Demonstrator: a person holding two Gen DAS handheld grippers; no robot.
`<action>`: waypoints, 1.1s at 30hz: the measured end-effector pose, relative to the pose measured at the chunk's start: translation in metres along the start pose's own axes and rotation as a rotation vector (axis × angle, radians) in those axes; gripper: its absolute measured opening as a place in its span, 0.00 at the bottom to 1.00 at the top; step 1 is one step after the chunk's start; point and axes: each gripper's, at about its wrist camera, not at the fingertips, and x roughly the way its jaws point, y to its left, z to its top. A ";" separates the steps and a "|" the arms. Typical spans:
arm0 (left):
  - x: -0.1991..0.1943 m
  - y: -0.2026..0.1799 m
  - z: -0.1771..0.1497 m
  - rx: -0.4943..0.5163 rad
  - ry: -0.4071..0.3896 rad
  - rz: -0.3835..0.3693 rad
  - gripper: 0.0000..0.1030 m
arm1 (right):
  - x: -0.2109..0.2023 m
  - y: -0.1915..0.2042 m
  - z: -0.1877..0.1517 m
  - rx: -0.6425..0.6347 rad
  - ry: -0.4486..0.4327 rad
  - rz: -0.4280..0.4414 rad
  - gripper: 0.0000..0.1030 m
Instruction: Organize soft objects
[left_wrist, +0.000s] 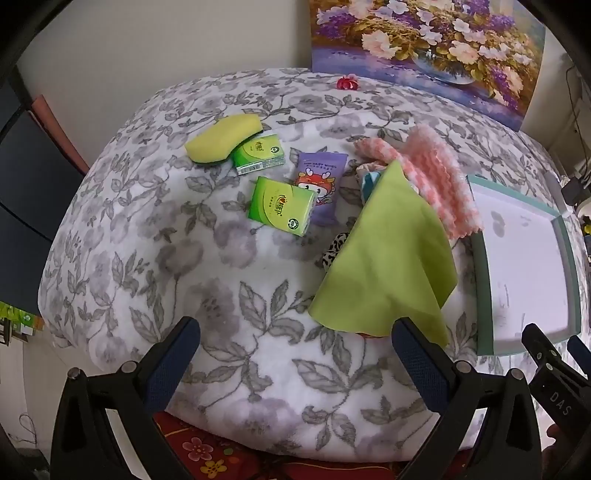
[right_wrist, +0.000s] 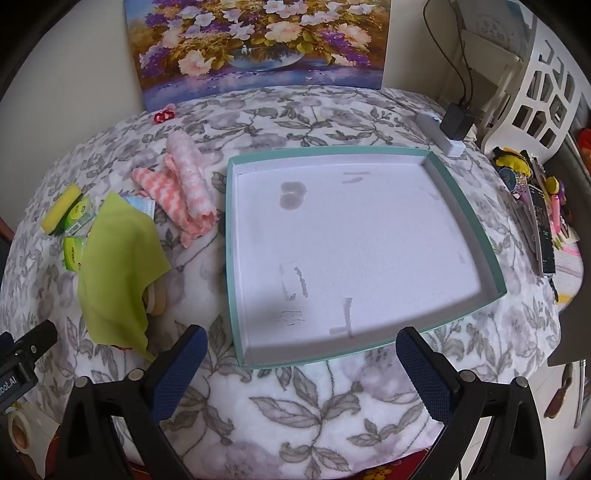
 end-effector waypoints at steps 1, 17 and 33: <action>0.000 -0.001 0.000 0.001 -0.001 -0.002 1.00 | 0.000 0.000 0.000 -0.001 0.000 0.000 1.00; -0.001 0.001 0.000 0.002 0.001 -0.014 1.00 | -0.001 0.000 -0.001 -0.001 -0.003 -0.001 1.00; 0.000 0.003 -0.001 -0.002 -0.003 -0.016 1.00 | 0.000 0.000 -0.001 -0.002 -0.003 0.001 1.00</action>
